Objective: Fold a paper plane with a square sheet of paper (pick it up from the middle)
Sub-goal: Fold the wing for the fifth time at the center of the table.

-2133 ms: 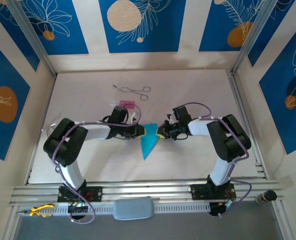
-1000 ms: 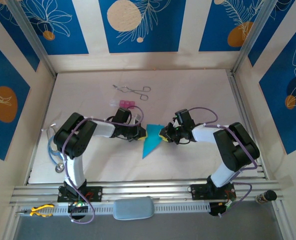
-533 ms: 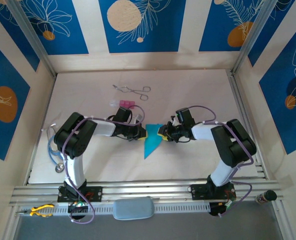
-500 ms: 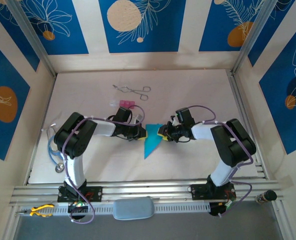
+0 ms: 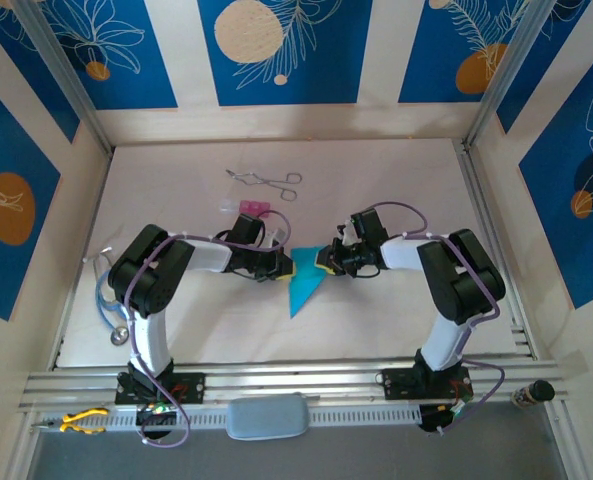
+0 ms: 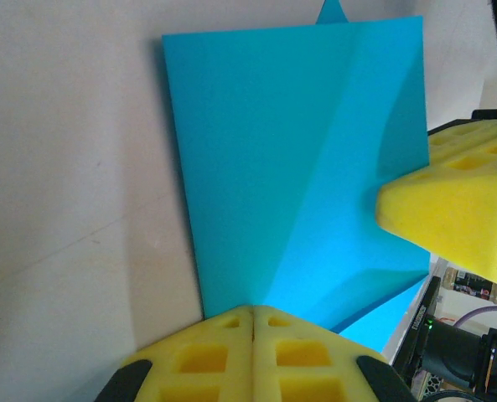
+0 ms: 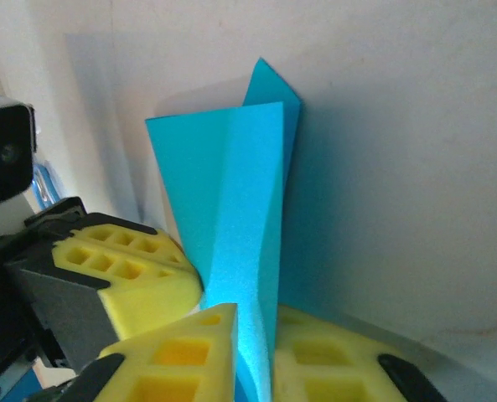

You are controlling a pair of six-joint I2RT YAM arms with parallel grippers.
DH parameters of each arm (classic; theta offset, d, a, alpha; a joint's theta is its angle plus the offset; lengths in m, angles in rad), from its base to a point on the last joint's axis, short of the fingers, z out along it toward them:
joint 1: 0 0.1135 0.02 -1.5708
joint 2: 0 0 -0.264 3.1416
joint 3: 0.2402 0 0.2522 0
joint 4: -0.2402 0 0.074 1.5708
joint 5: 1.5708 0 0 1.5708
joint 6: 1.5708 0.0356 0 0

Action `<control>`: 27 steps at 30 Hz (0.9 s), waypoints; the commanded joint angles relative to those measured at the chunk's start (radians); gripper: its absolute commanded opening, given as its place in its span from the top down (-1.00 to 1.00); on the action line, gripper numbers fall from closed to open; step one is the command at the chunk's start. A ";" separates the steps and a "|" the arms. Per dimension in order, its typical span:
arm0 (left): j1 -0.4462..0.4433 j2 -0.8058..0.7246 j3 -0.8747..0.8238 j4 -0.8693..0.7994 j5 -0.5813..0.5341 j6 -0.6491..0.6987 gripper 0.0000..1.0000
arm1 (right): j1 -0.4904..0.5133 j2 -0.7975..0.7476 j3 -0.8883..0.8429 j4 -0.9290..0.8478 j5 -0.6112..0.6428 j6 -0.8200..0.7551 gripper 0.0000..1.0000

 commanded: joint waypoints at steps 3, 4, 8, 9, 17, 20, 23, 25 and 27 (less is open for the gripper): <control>-0.006 -0.013 0.000 -0.048 -0.014 0.013 0.93 | -0.011 -0.009 0.012 -0.025 -0.032 -0.020 0.88; -0.006 -0.027 0.000 -0.048 -0.018 0.013 0.88 | -0.010 -0.015 0.010 -0.025 -0.024 -0.014 0.91; -0.007 -0.103 -0.014 -0.048 -0.047 0.010 0.67 | -0.010 -0.046 -0.020 -0.005 0.009 0.047 0.95; -0.006 -0.120 -0.018 -0.048 -0.055 0.010 0.63 | -0.010 -0.053 -0.031 0.007 0.016 0.067 0.96; -0.013 -0.230 -0.042 -0.073 -0.125 0.064 0.47 | -0.003 -0.128 -0.107 0.066 0.098 0.244 0.97; -0.032 -0.269 -0.046 -0.096 -0.168 0.113 0.46 | 0.003 -0.162 -0.126 0.062 0.131 0.278 0.97; -0.060 -0.302 -0.054 -0.108 -0.212 0.149 0.47 | 0.011 -0.188 -0.140 0.061 0.156 0.305 0.97; -0.082 -0.317 -0.061 -0.109 -0.241 0.167 0.47 | 0.015 -0.200 -0.150 0.060 0.169 0.320 0.97; -0.108 -0.332 -0.067 -0.115 -0.283 0.188 0.49 | 0.017 -0.205 -0.161 0.065 0.176 0.334 0.97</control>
